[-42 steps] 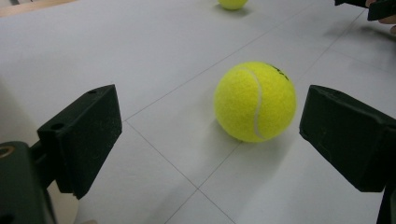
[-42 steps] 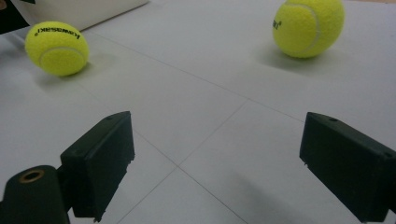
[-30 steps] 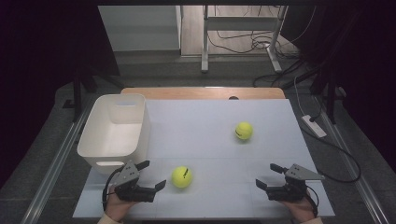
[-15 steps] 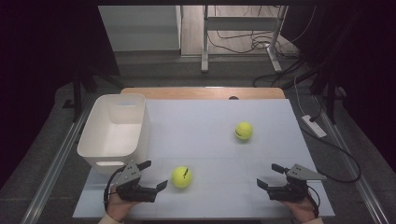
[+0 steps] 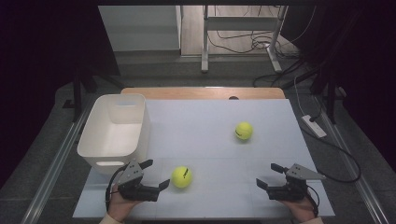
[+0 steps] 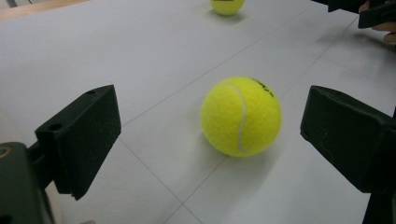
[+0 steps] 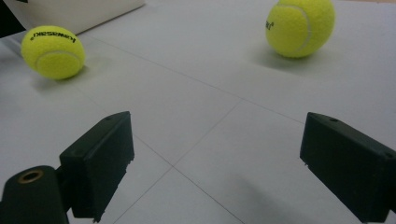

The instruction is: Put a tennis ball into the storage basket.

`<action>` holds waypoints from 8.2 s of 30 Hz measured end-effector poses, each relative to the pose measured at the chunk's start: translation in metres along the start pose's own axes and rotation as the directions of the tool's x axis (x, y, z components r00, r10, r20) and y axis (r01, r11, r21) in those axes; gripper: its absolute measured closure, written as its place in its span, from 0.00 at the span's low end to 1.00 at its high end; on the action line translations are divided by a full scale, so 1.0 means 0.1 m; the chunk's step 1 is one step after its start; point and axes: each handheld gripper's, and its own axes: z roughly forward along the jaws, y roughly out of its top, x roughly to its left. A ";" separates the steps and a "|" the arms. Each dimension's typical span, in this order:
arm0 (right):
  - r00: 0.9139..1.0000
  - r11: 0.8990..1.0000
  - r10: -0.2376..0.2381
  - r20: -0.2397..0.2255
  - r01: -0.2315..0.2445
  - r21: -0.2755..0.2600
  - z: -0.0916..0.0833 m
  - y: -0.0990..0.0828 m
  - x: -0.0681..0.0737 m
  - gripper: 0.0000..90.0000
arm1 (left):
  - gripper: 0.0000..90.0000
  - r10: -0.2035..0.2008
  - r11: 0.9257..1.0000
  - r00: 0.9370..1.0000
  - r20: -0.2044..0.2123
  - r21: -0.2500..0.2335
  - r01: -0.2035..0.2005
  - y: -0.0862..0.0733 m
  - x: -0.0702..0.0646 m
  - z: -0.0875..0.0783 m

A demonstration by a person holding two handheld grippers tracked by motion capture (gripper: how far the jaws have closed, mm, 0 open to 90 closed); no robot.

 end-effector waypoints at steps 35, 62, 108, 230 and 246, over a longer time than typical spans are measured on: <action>1.000 1.000 -0.003 0.010 0.003 0.011 0.00 -0.01 0.01 0.10 | 0.06 0.004 0.998 0.998 0.061 0.061 -0.008 0.41 -0.05 0.17; 1.000 1.000 -0.002 0.016 0.002 0.020 0.00 -0.03 0.01 0.10 | 0.02 -0.003 0.973 0.993 0.116 0.231 -0.024 0.45 -0.11 0.59; 1.000 1.000 -0.001 0.026 0.001 0.022 -0.01 -0.04 0.01 0.10 | 0.30 0.020 0.923 0.987 0.159 0.377 -0.080 0.31 -0.16 0.82; 1.000 1.000 0.009 0.021 -0.008 -0.025 -0.06 -0.03 -0.01 0.11 | 0.31 0.002 0.984 0.992 -0.128 -0.176 -0.025 1.20 0.16 -0.16; 1.000 1.000 0.009 0.026 -0.008 -0.023 -0.06 -0.03 -0.01 0.11 | 0.31 -0.023 0.984 0.988 -0.153 -0.178 -0.005 1.27 0.31 -0.22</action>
